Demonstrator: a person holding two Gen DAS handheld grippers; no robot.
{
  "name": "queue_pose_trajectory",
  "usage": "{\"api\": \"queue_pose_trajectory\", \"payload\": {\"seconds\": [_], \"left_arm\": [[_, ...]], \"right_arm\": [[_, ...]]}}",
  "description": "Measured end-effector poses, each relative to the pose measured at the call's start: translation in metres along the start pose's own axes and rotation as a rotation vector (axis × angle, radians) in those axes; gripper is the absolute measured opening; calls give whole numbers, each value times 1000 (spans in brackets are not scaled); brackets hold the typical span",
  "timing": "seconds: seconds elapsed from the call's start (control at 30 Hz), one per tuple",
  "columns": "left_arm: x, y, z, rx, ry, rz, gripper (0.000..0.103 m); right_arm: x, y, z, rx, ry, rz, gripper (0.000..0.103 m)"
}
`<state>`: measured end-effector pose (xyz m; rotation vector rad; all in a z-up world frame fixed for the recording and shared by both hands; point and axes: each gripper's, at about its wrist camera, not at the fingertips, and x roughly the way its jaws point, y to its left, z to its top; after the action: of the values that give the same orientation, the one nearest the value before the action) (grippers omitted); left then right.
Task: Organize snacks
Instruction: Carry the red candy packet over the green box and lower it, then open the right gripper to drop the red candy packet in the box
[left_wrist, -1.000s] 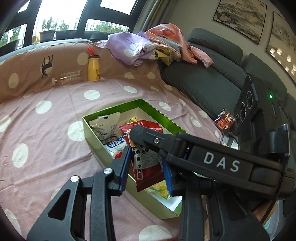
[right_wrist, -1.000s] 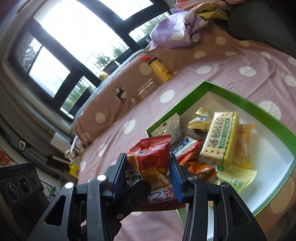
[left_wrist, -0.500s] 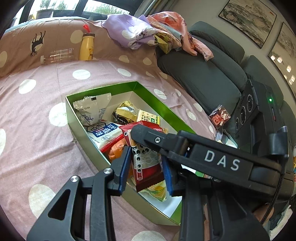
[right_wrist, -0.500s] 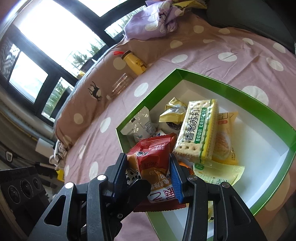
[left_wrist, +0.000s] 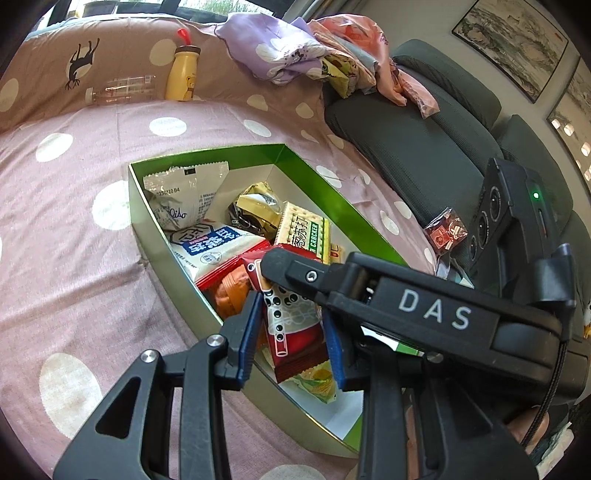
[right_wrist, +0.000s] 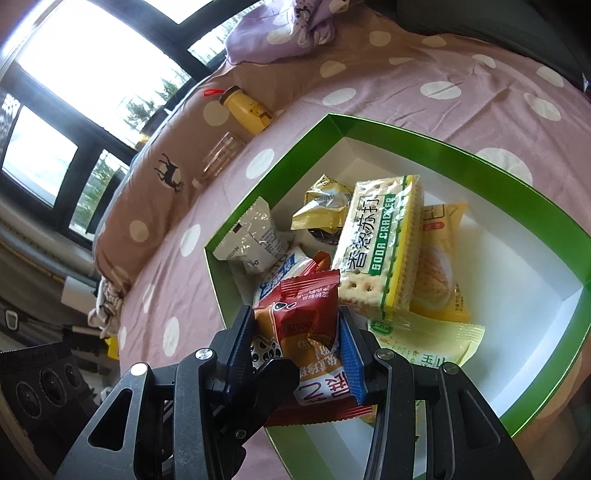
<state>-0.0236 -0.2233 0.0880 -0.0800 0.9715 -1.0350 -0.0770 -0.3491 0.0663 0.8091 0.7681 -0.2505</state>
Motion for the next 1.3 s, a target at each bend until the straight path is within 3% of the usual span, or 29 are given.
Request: {"api": "queue_pose_trajectory", "payload": {"seconds": [0.27,1.07,1.3], "left_arm": [[10,-10,-6,42,7,57,31],[17,-6,-6,-6,17,49,34],[11,-7,-7,-17,10,32,43]], "right_arm": [[3,-4,1,5,5,-47,47],[4,-15,2,62,5,-71,47],[-3,-16,2,74,-29,-82,58]]}}
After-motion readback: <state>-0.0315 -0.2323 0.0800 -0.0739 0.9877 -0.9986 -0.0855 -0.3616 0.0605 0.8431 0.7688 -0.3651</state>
